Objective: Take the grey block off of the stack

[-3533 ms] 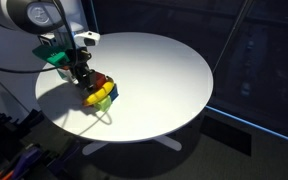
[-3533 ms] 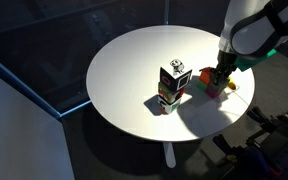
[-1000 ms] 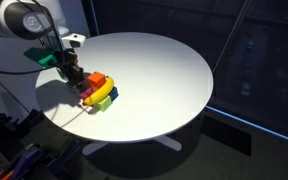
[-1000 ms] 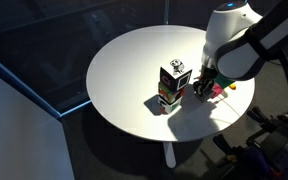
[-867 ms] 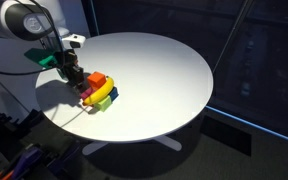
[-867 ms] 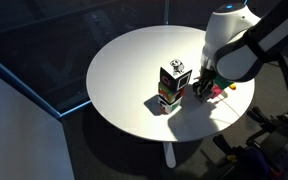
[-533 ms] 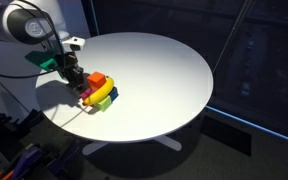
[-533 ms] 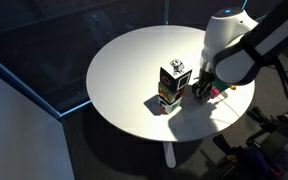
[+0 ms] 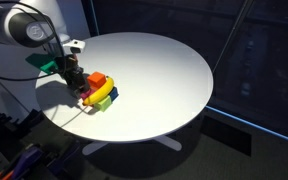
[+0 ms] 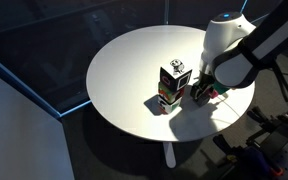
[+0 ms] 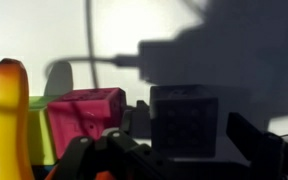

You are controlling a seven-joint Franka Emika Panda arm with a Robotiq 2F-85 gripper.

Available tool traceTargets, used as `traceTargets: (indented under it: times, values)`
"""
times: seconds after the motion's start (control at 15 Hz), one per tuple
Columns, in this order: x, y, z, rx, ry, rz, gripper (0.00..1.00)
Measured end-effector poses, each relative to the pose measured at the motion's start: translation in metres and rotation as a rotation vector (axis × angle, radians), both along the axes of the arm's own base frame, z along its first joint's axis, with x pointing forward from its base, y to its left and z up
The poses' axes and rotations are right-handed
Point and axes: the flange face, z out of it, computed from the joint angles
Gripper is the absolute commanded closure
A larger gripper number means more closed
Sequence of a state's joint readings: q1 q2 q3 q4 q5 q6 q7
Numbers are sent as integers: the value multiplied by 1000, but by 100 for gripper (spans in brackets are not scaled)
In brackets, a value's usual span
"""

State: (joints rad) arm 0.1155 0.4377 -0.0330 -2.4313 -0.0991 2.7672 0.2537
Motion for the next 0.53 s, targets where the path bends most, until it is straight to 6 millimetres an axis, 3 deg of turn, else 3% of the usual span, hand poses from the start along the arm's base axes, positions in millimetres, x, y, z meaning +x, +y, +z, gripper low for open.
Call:
traceTargets:
  times: [0.53]
  values:
    - [2, -1, 4, 4, -8, -12, 0]
